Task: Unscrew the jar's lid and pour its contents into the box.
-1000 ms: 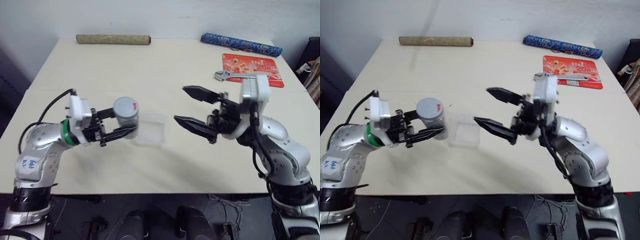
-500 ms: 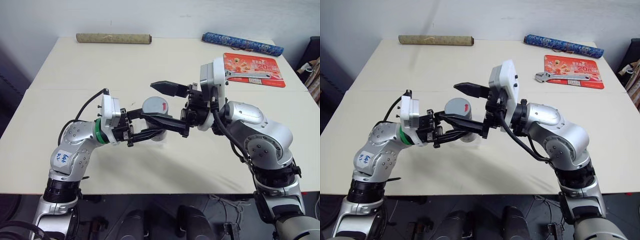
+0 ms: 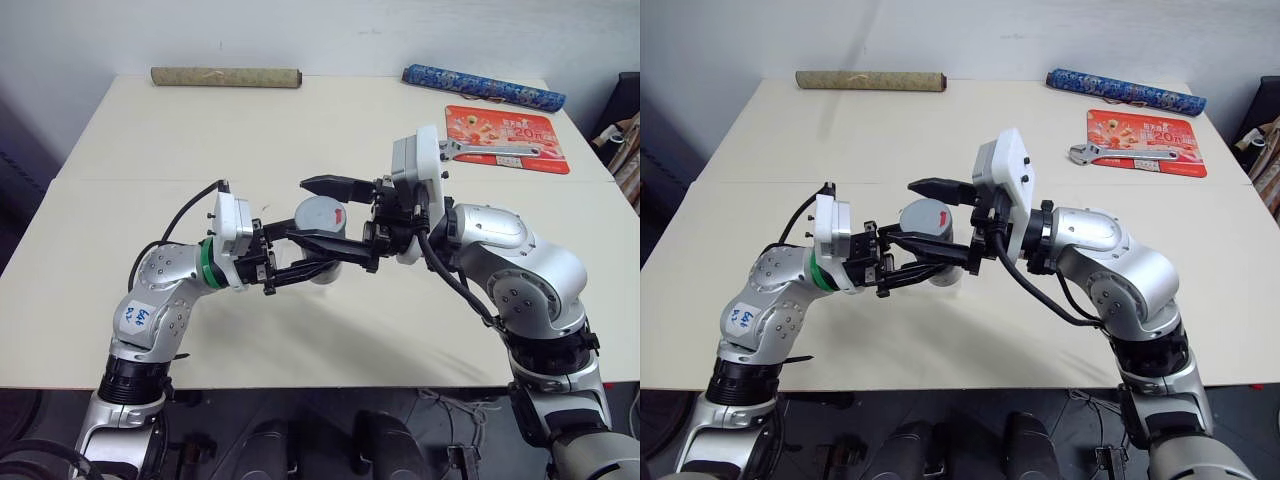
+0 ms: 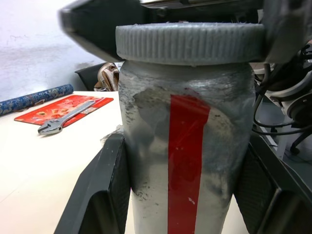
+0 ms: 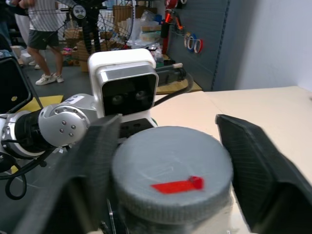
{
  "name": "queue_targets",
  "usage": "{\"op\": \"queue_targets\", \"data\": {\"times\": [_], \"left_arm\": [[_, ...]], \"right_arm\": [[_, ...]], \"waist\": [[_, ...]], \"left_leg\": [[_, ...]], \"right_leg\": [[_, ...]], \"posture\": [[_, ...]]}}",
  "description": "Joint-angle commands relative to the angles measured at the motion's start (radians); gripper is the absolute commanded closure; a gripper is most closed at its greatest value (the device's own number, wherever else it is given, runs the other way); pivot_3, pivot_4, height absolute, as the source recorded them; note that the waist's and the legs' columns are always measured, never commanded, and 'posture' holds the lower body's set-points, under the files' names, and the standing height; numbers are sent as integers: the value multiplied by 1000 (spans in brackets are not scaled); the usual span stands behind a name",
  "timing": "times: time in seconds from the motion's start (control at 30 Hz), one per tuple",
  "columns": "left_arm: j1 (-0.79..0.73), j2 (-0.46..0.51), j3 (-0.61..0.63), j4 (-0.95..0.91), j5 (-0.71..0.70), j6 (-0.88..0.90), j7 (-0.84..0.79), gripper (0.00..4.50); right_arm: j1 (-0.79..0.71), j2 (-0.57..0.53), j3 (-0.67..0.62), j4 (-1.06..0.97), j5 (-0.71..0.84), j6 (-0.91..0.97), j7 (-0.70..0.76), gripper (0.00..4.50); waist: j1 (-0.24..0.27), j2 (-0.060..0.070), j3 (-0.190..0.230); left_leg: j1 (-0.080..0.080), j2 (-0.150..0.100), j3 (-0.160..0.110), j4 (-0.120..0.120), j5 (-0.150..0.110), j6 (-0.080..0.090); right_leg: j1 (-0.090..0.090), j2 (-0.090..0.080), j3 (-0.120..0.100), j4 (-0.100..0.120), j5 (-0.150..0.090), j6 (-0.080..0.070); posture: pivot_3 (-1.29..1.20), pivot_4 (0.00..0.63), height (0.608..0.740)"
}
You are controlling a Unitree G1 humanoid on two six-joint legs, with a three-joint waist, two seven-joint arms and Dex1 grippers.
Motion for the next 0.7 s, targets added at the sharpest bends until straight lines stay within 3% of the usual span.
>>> {"op": "queue_targets", "data": {"times": [0.03,0.37,0.5,0.57,0.7], "left_arm": [[-20,0,-7,-6,6,-30,-30,2131],[-118,40,-47,18,-145,82,-316,2131],[-130,39,-58,28,-120,76,-341,2131],[-127,23,-38,27,-119,71,-301,2131],[-103,-12,15,20,-127,83,-195,2131]], "right_arm": [[0,-6,-21,-3,14,-26,56,1974],[-162,-154,7,162,104,32,531,1974],[-188,-158,7,202,65,7,569,1974],[-187,-137,-47,212,90,27,488,1974],[-168,-110,-112,194,90,-6,397,586]], "waist": [[0,0,0],[-1,0,0],[-3,0,0],[-1,0,0],[2,0,0]], "left_leg": [[0,0,0,0,0,0],[0,0,0,0,0,1],[0,0,0,0,0,1],[0,0,0,1,0,1],[0,0,0,1,0,1]], "right_leg": [[0,0,0,0,0,0],[0,0,0,-1,0,0],[0,0,0,0,0,0],[0,0,0,0,0,0],[0,-1,0,0,0,1]], "posture": [[0,150,740],[0,150,740],[0,150,740],[0,150,740],[0,150,740]]}}
